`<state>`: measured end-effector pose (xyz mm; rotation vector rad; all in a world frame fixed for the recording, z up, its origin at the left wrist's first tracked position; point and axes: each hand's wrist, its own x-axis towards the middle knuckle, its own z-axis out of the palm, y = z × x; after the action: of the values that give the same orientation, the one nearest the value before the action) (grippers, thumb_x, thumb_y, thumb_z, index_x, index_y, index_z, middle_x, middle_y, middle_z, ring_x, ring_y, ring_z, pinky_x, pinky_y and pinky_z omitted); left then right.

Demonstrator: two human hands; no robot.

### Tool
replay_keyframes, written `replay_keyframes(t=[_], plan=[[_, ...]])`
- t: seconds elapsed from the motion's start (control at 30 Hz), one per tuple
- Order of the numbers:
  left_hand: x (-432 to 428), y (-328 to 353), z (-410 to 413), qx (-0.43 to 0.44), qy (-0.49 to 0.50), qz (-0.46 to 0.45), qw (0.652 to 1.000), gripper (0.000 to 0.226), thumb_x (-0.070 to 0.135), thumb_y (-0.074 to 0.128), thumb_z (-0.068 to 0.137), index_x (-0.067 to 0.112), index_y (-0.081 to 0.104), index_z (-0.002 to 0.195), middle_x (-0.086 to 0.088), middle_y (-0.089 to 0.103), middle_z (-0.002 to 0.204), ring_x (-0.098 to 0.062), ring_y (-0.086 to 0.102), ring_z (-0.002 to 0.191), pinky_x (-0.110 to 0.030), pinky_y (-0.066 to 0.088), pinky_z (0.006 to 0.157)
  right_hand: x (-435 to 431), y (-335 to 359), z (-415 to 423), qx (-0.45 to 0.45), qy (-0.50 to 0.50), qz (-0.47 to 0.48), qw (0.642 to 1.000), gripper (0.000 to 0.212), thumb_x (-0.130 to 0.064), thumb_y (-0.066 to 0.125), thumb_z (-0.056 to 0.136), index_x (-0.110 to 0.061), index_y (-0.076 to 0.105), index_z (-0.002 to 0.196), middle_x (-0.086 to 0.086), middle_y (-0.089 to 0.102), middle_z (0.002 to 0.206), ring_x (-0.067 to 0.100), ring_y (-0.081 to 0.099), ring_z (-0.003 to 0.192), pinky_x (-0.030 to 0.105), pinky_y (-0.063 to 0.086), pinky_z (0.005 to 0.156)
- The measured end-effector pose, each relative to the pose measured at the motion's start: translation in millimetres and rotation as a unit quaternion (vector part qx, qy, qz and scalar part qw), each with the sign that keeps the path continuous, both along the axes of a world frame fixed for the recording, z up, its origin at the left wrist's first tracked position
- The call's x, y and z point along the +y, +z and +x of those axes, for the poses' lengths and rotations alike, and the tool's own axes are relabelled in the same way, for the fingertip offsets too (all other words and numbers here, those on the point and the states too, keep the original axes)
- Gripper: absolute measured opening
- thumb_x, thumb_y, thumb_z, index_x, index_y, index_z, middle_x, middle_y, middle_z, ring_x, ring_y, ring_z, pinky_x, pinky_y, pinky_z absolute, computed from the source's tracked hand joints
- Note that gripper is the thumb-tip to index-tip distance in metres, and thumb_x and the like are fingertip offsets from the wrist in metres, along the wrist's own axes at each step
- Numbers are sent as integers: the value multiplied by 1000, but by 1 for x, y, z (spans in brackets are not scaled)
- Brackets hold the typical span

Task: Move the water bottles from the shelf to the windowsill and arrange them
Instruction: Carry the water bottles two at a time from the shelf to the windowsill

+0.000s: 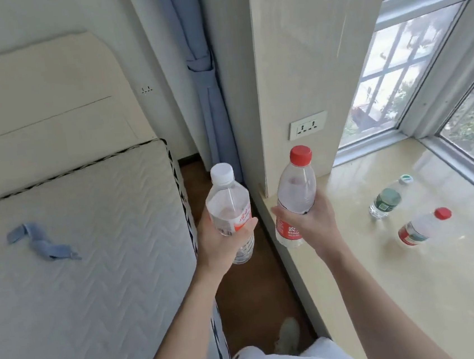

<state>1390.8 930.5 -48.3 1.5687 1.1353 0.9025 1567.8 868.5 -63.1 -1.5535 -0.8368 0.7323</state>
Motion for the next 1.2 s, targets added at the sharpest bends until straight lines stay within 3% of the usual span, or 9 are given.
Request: replay_keyframes(t=[0.1, 0.2, 0.3, 0.4, 0.67, 0.8, 0.97, 1.07, 1.2], plan=[[35, 3, 41, -5, -33, -3, 999, 64, 15, 85, 72, 28, 52, 125, 17, 65, 110, 3, 60, 107, -13, 51, 82, 26, 6, 39, 8, -37, 12, 999, 67, -45, 84, 60, -29, 58, 119, -7, 68, 104, 10, 67, 98, 21, 52, 76], [58, 2, 82, 4, -81, -4, 997, 61, 10, 85, 71, 35, 53, 116, 24, 66, 104, 4, 61, 104, -13, 51, 82, 32, 2, 72, 21, -89, 0, 996, 67, -45, 84, 58, -30, 57, 117, -5, 68, 104, 12, 66, 99, 26, 53, 79], [76, -4, 124, 3, -137, -28, 990, 63, 7, 86, 68, 23, 56, 121, 11, 68, 107, -6, 64, 105, -20, 53, 86, 24, -7, 103, 26, -152, -7, 988, 58, -35, 86, 63, -31, 58, 114, -8, 67, 101, 7, 66, 95, 24, 50, 77], [86, -7, 165, 13, -200, -41, 979, 68, 28, 89, 63, 23, 56, 123, 6, 67, 112, -10, 63, 109, -29, 53, 92, 11, -16, 128, 16, -224, -23, 974, 53, -29, 90, 67, -30, 58, 109, -7, 66, 98, 3, 64, 91, 22, 48, 75], [93, -32, 265, 46, -355, -90, 929, 64, 28, 91, 59, 18, 61, 115, -2, 71, 105, -20, 68, 100, -49, 56, 90, -26, -37, 163, 44, -402, -49, 913, 58, -38, 86, 59, -27, 57, 108, -4, 66, 100, 14, 65, 96, 34, 54, 81], [93, -48, 298, 65, -420, -95, 900, 54, 15, 90, 65, 20, 64, 112, 1, 73, 103, -16, 70, 97, -46, 56, 90, -40, -48, 160, 60, -483, -55, 872, 60, -39, 87, 60, -32, 57, 113, -11, 67, 105, 12, 65, 100, 30, 54, 82], [96, -74, 329, 81, -491, -138, 856, 47, 11, 88, 67, 16, 66, 108, 1, 75, 99, -17, 71, 95, -37, 57, 85, -50, -69, 150, 76, -565, -83, 817, 62, -39, 87, 61, -28, 58, 114, -1, 71, 103, 21, 68, 94, 45, 58, 81], [97, -96, 341, 96, -514, -150, 839, 59, 18, 91, 63, 13, 63, 115, -4, 73, 106, -21, 70, 100, -38, 56, 89, -54, -87, 148, 87, -601, -102, 788, 61, -32, 92, 63, -28, 60, 115, -5, 71, 97, 17, 68, 88, 34, 57, 75], [95, -143, 354, 124, -517, -150, 834, 56, 10, 88, 67, 13, 62, 116, 0, 72, 105, -15, 69, 99, -31, 56, 88, -56, -133, 152, 104, -605, -126, 780, 59, -23, 94, 65, -33, 61, 112, -12, 69, 99, 4, 65, 86, 17, 52, 69]])
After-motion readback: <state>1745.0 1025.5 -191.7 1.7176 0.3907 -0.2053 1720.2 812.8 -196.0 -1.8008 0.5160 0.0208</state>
